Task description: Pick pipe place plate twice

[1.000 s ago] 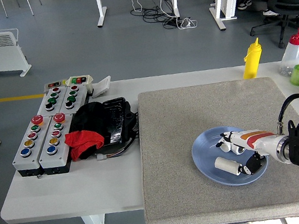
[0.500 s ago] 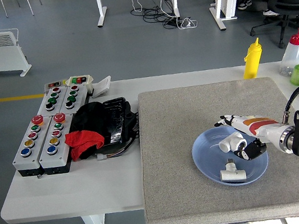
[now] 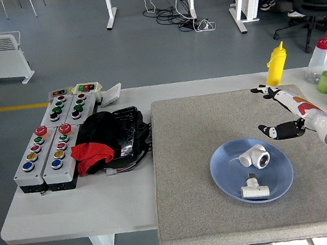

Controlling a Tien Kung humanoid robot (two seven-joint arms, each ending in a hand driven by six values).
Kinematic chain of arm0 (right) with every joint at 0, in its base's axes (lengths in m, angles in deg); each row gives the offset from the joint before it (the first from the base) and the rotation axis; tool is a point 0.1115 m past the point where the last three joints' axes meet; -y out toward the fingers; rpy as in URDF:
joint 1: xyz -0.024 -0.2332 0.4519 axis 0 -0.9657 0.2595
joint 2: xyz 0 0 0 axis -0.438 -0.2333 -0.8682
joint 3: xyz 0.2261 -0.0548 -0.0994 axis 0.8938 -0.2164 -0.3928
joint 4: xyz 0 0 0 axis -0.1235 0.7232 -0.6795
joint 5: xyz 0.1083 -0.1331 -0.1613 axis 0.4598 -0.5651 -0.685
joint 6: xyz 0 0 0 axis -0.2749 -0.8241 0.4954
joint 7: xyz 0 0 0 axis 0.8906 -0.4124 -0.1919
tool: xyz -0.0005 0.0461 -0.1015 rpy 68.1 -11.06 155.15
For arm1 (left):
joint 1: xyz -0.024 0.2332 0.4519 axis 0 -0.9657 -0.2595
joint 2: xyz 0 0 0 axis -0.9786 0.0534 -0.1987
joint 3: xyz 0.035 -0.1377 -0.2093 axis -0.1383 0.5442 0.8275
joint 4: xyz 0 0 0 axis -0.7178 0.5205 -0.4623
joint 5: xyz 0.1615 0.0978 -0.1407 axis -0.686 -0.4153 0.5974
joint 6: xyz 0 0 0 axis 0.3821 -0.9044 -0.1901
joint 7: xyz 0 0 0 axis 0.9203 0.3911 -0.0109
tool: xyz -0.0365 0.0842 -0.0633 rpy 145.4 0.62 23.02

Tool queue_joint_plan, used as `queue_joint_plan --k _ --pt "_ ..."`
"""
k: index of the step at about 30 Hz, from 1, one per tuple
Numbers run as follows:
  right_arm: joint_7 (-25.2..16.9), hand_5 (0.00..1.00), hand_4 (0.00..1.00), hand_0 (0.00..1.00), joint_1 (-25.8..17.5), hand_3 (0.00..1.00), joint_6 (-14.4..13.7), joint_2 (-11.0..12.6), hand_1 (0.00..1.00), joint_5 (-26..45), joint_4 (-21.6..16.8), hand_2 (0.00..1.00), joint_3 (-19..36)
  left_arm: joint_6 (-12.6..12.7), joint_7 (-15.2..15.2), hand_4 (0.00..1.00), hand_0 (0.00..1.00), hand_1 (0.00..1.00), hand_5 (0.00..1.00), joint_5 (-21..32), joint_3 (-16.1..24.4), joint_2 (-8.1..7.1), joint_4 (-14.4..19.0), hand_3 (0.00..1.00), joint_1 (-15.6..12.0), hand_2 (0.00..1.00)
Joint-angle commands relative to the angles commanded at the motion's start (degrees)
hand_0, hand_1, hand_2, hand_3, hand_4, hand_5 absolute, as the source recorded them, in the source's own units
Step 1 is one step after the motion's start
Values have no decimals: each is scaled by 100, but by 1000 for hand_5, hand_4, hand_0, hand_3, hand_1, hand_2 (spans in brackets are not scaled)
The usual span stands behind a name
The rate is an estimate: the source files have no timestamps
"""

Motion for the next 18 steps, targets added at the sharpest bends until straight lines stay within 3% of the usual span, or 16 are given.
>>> queue_joint_plan --k 2,3,5,8,9,14,15,18 --pt "-359 222 713 925 -233 924 -259 -74 892 484 45 994 315 -1 -1 461 621 620 998 3 1 0 -1 679 -3 607" --pt "-542 225 640 883 -367 874 -315 -112 851 745 43 950 479 2 0 461 621 619 998 1 6 2 0 679 -6 607" --pt "-721 225 640 883 -546 874 -332 -175 851 1192 30 950 697 4 8 461 621 619 998 -18 19 5 1 679 -14 607" --pt "-789 225 640 883 -818 874 -299 -286 851 1937 7 950 1082 7 18 461 621 619 998 -43 37 10 2 679 -26 607" --pt "-791 325 604 857 -869 848 -292 -303 824 2197 4 899 1181 8 20 462 620 619 998 -47 40 11 2 680 -28 606" --pt "-670 325 604 857 -1307 848 -221 -486 824 3389 -8 899 1956 7 35 462 620 619 998 -92 66 10 4 680 -52 606" --pt "-697 415 596 832 -1403 819 -199 -511 796 3612 -17 862 2107 6 41 461 620 620 998 -111 76 9 4 679 -59 607" --pt "-779 415 596 832 -1606 819 -151 -551 796 4357 -44 862 2448 8 50 461 620 620 998 -140 98 10 6 679 -80 607"
